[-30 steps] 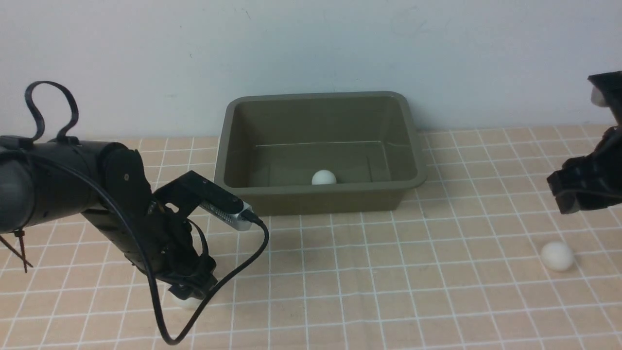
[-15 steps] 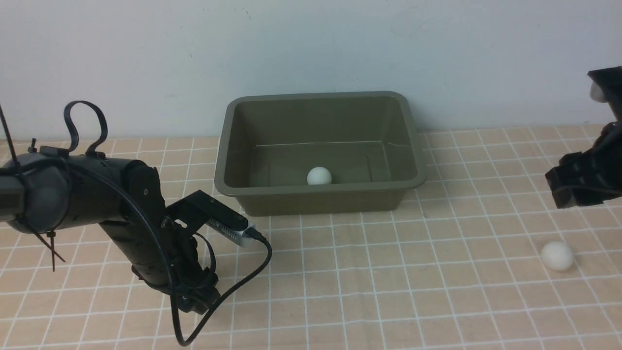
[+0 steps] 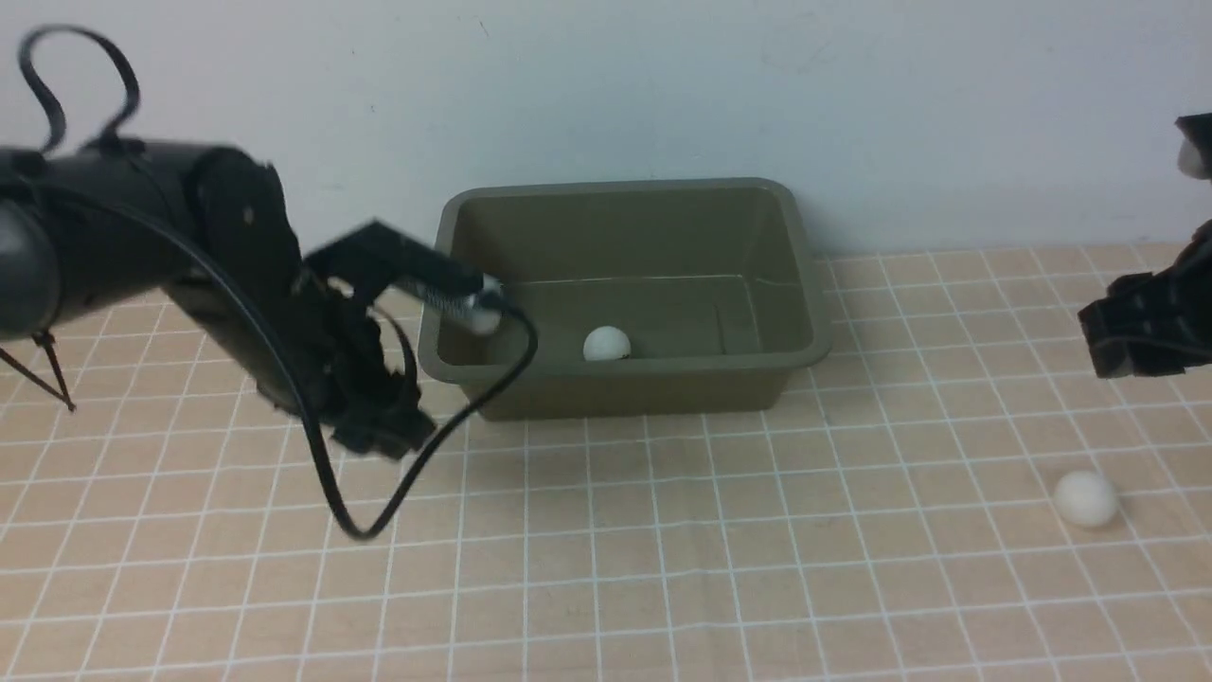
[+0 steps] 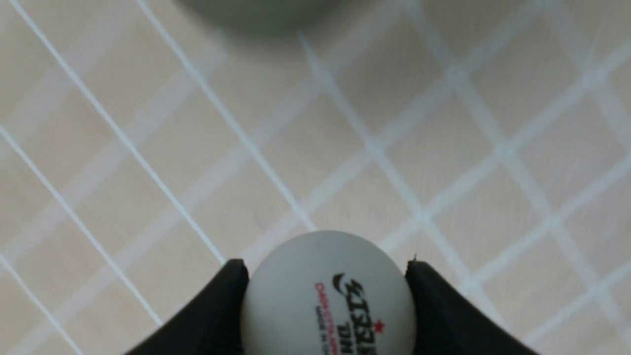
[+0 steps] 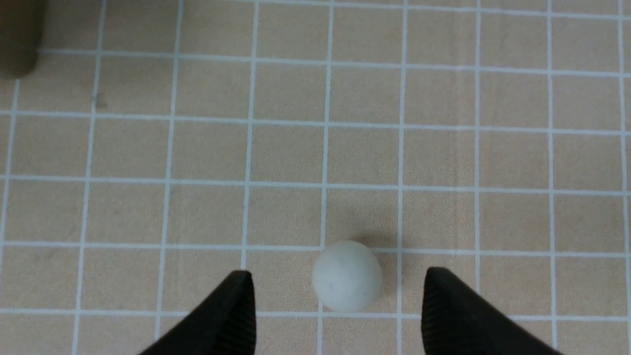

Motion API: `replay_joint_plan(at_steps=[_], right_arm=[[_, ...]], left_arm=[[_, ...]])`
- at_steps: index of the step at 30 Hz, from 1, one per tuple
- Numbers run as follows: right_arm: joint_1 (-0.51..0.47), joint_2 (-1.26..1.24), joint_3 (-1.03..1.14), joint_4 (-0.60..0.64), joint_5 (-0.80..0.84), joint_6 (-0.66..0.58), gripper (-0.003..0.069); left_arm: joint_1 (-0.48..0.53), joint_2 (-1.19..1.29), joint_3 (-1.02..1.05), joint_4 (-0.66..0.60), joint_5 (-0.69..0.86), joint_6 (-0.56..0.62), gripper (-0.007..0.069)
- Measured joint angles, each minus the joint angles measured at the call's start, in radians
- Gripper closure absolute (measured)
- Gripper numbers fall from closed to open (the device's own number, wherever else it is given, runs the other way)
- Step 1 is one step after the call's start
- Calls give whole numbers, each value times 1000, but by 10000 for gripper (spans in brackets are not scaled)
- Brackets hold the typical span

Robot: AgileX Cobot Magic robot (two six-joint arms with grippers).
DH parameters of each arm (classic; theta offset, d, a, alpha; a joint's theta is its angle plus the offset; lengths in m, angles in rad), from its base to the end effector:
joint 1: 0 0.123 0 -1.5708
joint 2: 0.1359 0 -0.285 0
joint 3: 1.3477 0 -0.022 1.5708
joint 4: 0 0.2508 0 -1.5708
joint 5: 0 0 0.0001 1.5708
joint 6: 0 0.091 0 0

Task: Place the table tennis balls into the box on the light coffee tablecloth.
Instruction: 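Reach for and grasp a ping pong ball on the table beside the basket, then drop the ball into the bin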

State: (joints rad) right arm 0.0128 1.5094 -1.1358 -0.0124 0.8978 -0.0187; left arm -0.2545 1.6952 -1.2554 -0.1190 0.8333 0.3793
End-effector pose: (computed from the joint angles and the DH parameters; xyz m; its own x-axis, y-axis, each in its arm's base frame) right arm 0.3022 0.0030 0.2731 -0.9255 -0.0383 -0.3767 -0.0336 0.9993 -0.0189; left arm 0.3373 -0.0960 0.2485 -0.7726 0.5042 -0.3859 0.5343 0.8446 0.0339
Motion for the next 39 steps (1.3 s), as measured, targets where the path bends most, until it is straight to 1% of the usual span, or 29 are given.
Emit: replay_joint_plan(at_steps=[3, 5, 8, 13, 18, 24, 28, 37, 39], right_arm=[[-26, 40, 0, 41, -6, -27, 240], [-27, 59, 0, 49, -13, -34, 240], [-27, 112, -1, 64, -25, -39, 239], [-27, 186, -2, 63, -25, -39, 223], [-27, 240, -3, 63, -28, -46, 204], [-27, 274, -7, 60, -34, -48, 203], [-27, 289, -8, 46, -38, -47, 203], [-27, 333, -8, -21, -41, 12, 203], [-27, 347, -8, -23, -41, 19, 203]], left_arm=[[0, 13, -134, -68, -30, 9, 309], [0, 30, -171, -97, -37, 23, 309], [0, 108, -285, -171, -40, 83, 309], [-1, 237, -415, -204, -40, 113, 309], [-12, 367, -532, -205, -37, 148, 309], [-34, 465, -600, -209, -35, 193, 302], [-39, 508, -606, -209, -36, 200, 291], [-39, 525, -606, -205, -35, 206, 235], [-39, 526, -609, -205, -34, 207, 208]])
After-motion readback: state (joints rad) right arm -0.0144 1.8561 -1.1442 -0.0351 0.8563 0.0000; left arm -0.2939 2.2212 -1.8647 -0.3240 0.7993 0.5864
